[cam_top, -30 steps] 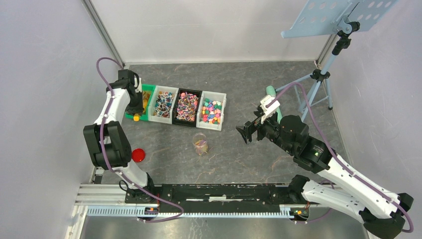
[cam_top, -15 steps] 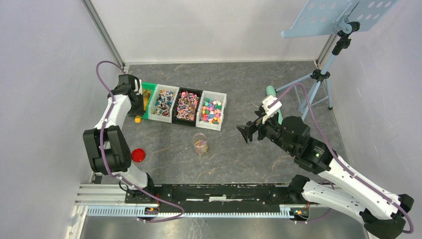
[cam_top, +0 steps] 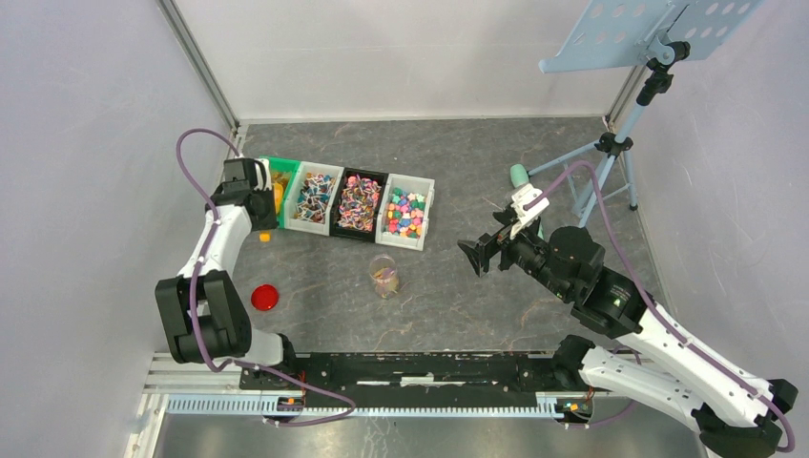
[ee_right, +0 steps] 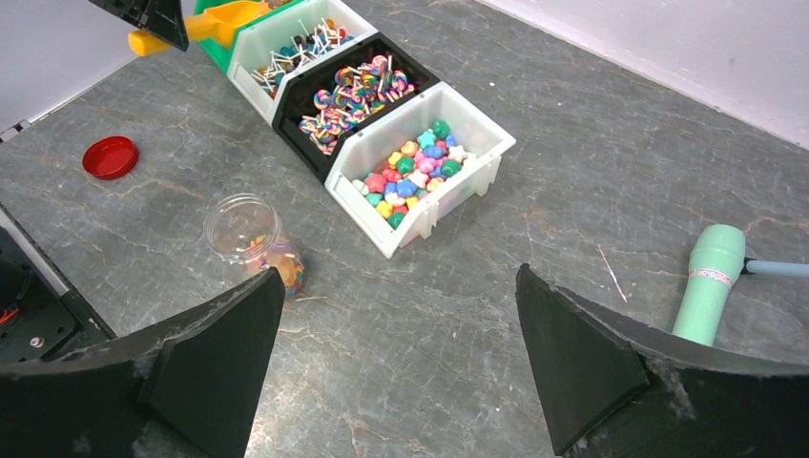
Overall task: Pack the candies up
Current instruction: Scoop the fake candies from the storage box.
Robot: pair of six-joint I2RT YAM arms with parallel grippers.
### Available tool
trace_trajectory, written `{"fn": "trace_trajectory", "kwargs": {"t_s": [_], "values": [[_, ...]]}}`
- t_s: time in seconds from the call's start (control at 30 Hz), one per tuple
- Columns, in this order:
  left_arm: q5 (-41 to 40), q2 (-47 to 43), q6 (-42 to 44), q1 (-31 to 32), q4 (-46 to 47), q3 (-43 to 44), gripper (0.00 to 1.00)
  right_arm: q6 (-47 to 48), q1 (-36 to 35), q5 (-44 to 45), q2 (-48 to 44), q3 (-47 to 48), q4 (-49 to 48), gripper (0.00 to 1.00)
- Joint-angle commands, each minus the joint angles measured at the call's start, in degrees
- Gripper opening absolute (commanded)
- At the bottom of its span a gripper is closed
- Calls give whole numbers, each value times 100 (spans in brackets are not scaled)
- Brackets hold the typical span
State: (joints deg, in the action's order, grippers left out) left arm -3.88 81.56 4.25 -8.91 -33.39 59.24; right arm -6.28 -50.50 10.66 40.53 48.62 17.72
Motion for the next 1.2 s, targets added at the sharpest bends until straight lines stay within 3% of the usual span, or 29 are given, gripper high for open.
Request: {"fn": "trace_trajectory", "kwargs": {"t_s": [0.0,0.57,1.17], "values": [[195,-380,-332,12,508,-456,2,3,-5,84,-108,16,-110,98],[315,-1491,-882,12,1706,-1560,2,-137,-2,347,-469,-193,-17,98],[863,-3223,-808,51,1236,-1614,2,-212,-5,170,-546,-221,75,98]]}}
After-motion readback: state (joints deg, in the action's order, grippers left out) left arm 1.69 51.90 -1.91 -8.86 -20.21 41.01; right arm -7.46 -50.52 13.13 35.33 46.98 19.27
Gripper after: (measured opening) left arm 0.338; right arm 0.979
